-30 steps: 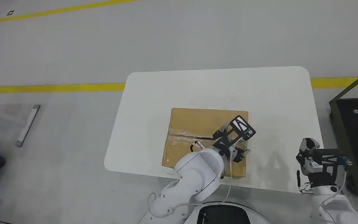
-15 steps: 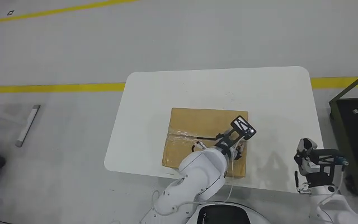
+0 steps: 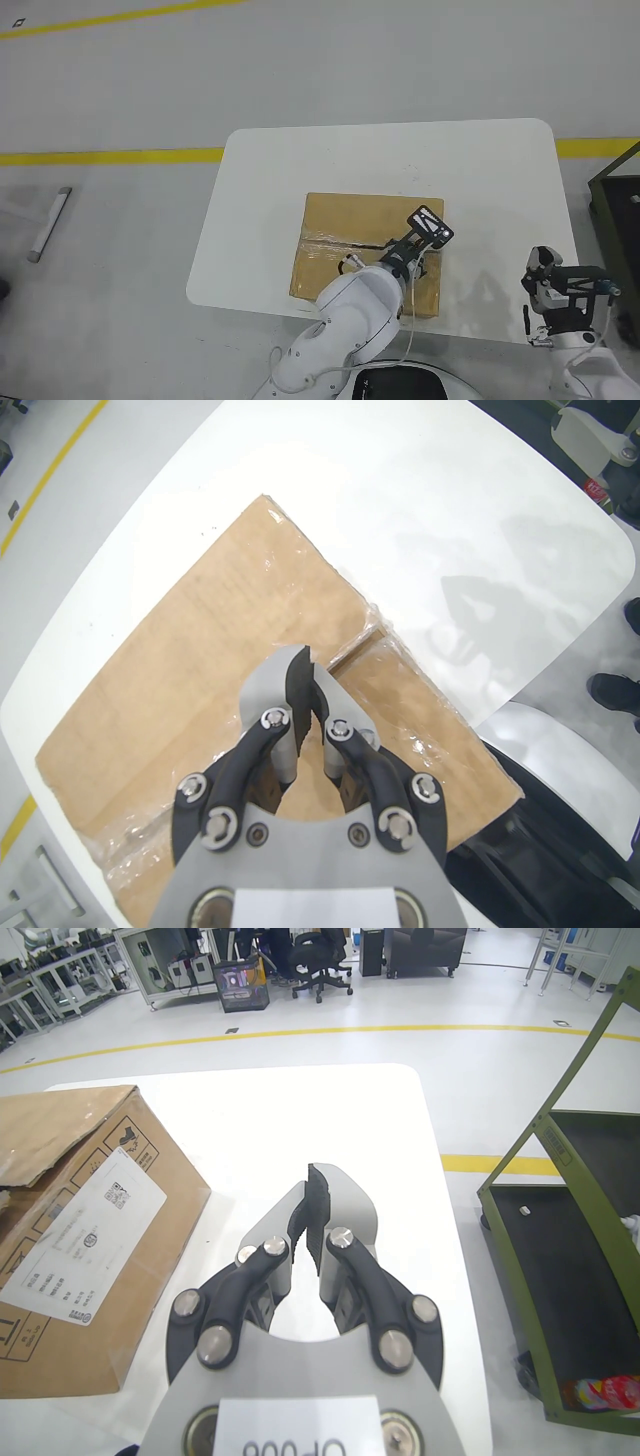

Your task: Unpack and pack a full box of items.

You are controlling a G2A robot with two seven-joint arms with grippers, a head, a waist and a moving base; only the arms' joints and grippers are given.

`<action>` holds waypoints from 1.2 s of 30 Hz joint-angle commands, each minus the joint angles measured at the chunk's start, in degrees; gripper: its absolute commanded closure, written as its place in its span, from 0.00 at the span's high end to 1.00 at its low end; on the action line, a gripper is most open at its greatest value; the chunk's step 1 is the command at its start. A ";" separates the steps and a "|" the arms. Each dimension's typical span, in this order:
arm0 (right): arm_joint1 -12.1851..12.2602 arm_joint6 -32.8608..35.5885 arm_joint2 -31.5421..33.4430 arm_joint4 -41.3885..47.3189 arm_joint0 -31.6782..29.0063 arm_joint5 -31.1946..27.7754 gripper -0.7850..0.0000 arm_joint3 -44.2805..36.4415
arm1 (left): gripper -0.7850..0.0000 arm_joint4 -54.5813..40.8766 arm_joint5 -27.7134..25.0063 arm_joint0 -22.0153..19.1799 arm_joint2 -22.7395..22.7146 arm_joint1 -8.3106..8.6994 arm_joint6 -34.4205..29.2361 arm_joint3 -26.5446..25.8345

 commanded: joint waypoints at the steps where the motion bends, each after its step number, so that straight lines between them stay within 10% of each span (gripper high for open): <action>1: -0.16 0.21 -0.20 2.51 0.39 -0.94 0.00 -0.78 | 0.00 0.35 0.41 0.53 -0.94 0.12 0.92 -0.91; 17: -0.59 6.12 -8.08 8.37 5.91 -15.66 0.00 -5.23 | 0.00 1.60 -0.44 8.10 -12.60 2.12 1.35 -11.81; 36: -1.18 10.63 -14.39 0.15 10.13 -12.29 0.00 -1.82 | 0.00 5.16 -0.60 7.96 -28.58 3.85 2.47 -18.18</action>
